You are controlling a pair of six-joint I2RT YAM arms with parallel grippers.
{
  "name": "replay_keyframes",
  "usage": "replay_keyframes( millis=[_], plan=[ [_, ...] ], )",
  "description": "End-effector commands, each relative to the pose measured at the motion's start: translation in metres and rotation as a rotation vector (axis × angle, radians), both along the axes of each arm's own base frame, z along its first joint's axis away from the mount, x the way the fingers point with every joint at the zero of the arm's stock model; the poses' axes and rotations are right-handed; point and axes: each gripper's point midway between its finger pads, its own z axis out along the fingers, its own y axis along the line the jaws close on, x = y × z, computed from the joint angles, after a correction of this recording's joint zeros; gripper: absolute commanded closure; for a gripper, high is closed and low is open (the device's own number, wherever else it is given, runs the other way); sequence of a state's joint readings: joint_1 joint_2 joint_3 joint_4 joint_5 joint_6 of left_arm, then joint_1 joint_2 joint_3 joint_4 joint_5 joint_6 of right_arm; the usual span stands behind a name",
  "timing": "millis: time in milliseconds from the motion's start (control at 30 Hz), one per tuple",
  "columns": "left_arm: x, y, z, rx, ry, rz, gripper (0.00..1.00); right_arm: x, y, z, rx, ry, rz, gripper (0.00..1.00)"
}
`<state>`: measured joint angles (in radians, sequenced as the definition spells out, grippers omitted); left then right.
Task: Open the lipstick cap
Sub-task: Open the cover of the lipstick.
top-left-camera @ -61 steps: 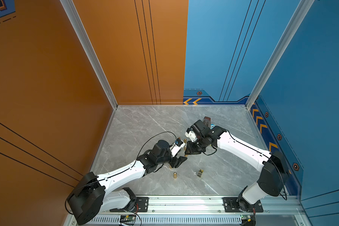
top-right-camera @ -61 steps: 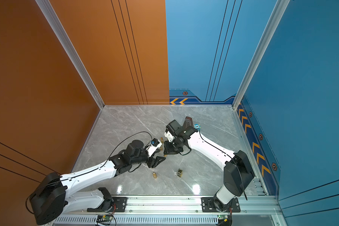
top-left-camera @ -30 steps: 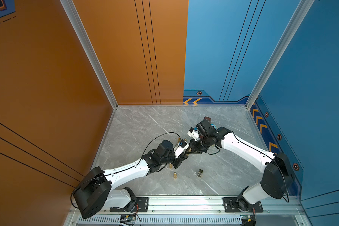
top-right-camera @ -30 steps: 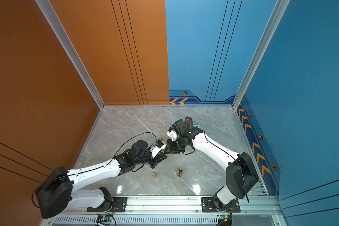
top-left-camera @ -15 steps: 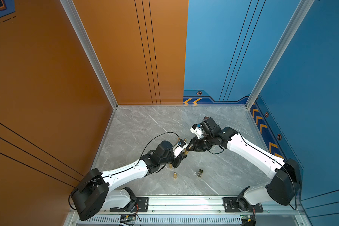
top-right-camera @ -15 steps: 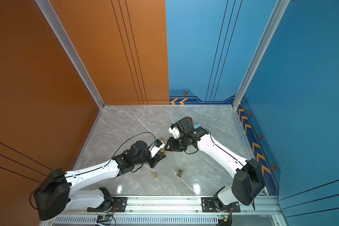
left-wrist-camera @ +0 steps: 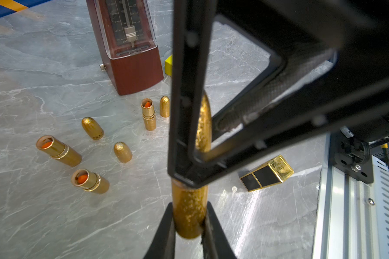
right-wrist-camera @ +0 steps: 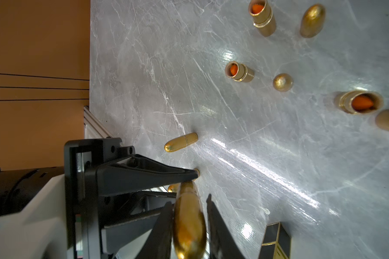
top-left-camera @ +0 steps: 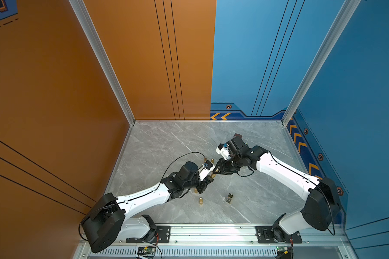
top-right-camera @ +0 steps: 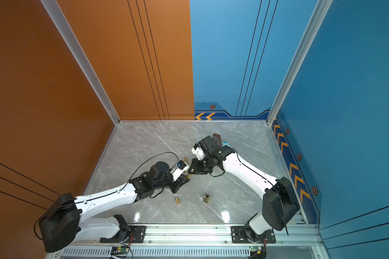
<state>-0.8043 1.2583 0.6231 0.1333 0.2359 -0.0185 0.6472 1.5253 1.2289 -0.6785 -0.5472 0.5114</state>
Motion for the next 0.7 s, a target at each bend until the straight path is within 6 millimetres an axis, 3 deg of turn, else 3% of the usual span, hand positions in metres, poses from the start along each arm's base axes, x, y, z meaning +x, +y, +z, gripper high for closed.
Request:
replay_keyframes(
  millis=[0,433,667],
  plan=[
    [0.000,-0.003,0.012,-0.014,-0.013,-0.008,1.00,-0.001,0.001,-0.007,-0.002,-0.010,0.023,0.77],
    [0.000,0.015,-0.003,0.072,0.015,0.050,1.00,0.007,-0.011,0.005,0.002,-0.049,-0.026,0.80],
    [-0.002,0.021,-0.002,0.078,0.006,0.065,1.00,0.009,-0.017,0.012,0.024,-0.048,-0.051,0.80]
  ],
)
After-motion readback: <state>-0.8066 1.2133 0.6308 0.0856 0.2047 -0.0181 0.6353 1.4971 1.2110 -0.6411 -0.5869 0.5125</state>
